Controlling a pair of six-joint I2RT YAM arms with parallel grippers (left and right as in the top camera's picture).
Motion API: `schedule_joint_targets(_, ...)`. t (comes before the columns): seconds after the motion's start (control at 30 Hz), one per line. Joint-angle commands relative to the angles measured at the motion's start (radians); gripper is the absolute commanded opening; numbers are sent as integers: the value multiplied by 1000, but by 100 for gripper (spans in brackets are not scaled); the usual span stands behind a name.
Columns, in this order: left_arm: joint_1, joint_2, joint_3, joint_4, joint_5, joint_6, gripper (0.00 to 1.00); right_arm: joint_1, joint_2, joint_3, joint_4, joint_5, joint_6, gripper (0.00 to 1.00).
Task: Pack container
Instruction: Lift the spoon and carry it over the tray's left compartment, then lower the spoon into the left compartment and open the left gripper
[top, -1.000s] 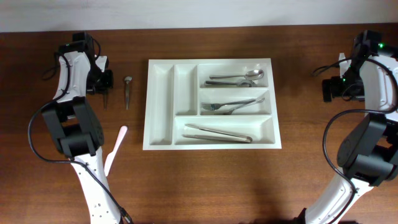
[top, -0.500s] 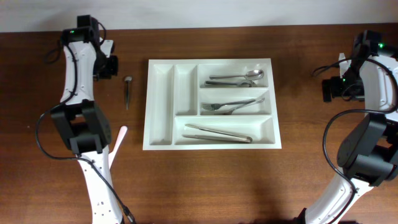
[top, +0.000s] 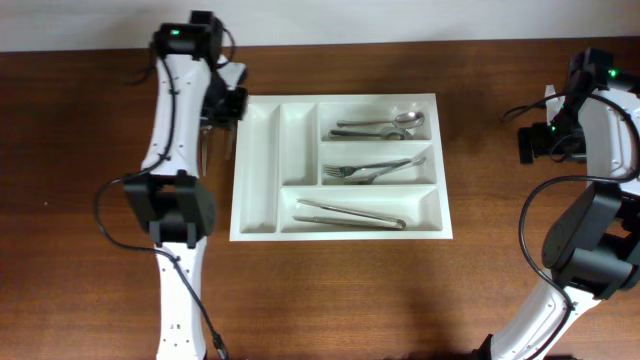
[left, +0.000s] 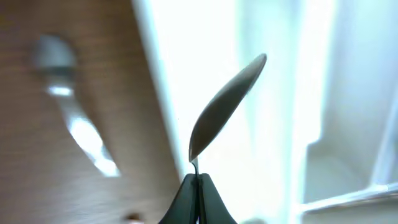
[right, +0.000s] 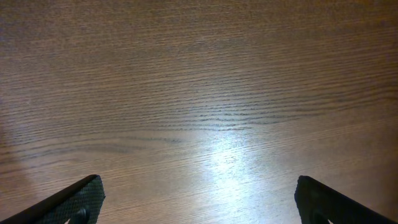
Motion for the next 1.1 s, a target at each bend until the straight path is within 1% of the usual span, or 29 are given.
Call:
schedule_joint_targets(0.0,-25,6,21,-19,92,-73,2,-3,-9,-6,0,13,-3,99)
schedule_joint_targets(0.07,-37,6,21,-23,92,-78,2,-3,-9,-6,0,13,-3,99)
schedule_joint_targets(0.3,-42,6,21,-23,87,-159,2,-3,-9,-6,0,13,-3,99)
schedule_joint_targets(0.43,-42,6,21,-23,88,-163,3,-3,-9,-6,0,13,-3,99)
schedule_joint_targets(0.47,-42,6,21,-23,88,-163,5,-3,-9,-6,0,13,-3,99)
schedule_joint_targets(0.57,-42,6,21,-23,87,-162,18,-3,-9,-6,0,13,-3,99)
schedule_joint_targets(0.83,-42,6,21,-9,84,-161,26,-3,-9,-6,0,13,-3,99)
schedule_joint_targets(0.97,-34,6,21,54,54,-161,36,-3,-9,-6,0,13,-3,99)
schedule_joint_targets(1.0,-28,6,23,64,37,-161,44,-3,-9,-6,0,13,-3,99)
schedule_joint_targets(1.03,-20,6,27,69,19,-161,59,-3,-9,-6,0,13,-3,99)
schedule_joint_targets(1.07,-11,6,29,70,3,-161,71,-3,-9,-6,0,13,-3,99)
